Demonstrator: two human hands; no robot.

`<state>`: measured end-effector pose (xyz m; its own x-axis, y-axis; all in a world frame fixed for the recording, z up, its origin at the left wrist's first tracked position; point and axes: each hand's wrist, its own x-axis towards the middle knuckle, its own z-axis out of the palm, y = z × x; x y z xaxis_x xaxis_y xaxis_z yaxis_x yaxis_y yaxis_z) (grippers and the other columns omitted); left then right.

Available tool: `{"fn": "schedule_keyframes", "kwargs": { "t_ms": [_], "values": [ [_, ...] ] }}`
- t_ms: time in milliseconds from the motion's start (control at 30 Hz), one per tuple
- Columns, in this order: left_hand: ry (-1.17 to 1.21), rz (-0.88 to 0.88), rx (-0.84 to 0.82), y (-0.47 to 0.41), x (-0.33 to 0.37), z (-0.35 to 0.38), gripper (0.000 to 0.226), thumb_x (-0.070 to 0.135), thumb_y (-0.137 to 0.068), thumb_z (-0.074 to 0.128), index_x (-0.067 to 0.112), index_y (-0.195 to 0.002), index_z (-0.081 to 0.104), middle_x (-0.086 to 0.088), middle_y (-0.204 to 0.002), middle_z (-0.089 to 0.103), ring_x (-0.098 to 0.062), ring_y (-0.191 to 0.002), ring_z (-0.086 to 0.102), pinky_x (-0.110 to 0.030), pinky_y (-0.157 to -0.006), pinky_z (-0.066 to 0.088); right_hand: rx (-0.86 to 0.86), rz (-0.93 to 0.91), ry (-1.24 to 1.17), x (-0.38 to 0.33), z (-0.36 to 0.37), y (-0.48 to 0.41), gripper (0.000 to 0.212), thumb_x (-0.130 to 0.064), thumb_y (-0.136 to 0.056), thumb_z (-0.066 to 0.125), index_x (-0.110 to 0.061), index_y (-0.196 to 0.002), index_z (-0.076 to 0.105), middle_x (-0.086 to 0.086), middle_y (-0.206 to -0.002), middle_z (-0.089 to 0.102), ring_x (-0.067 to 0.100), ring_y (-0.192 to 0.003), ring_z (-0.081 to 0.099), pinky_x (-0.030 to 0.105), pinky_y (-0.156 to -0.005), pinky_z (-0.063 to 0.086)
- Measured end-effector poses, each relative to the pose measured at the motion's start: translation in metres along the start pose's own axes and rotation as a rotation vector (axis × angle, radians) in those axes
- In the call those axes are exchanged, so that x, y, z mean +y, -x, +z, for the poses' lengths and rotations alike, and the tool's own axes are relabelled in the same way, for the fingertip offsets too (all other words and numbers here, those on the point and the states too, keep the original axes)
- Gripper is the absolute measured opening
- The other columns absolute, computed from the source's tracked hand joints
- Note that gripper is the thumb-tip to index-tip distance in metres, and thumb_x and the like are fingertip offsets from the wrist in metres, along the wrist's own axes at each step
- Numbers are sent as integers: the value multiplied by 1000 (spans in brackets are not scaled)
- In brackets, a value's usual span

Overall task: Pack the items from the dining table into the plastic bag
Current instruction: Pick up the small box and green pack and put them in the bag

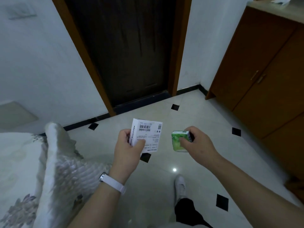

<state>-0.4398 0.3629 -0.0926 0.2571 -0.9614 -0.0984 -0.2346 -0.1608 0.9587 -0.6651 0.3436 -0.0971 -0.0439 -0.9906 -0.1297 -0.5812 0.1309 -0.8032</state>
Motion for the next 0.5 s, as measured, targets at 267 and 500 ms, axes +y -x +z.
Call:
{"fn": "schedule_keyframes", "kwargs": {
  "t_ms": [267,500],
  "values": [
    [14,-44,94,-113,47,60,28,5,-90,66,24,-107,53,4,-105,70,-5,-87,70,-15,-65,54,-111,-21,-135,0,-34,-149,7,-20,-88,62,-16,-86,57,5,-78,60,13,-66,53,27,-58,42],
    [15,-39,177,-177,69,79,26,5,-91,64,20,-111,56,5,-106,71,-6,-91,71,-20,-69,57,-194,-62,-204,-20,-42,-246,8,-19,-90,62,-15,-85,58,3,-79,60,17,-74,59,29,-61,47]
  ]
}}
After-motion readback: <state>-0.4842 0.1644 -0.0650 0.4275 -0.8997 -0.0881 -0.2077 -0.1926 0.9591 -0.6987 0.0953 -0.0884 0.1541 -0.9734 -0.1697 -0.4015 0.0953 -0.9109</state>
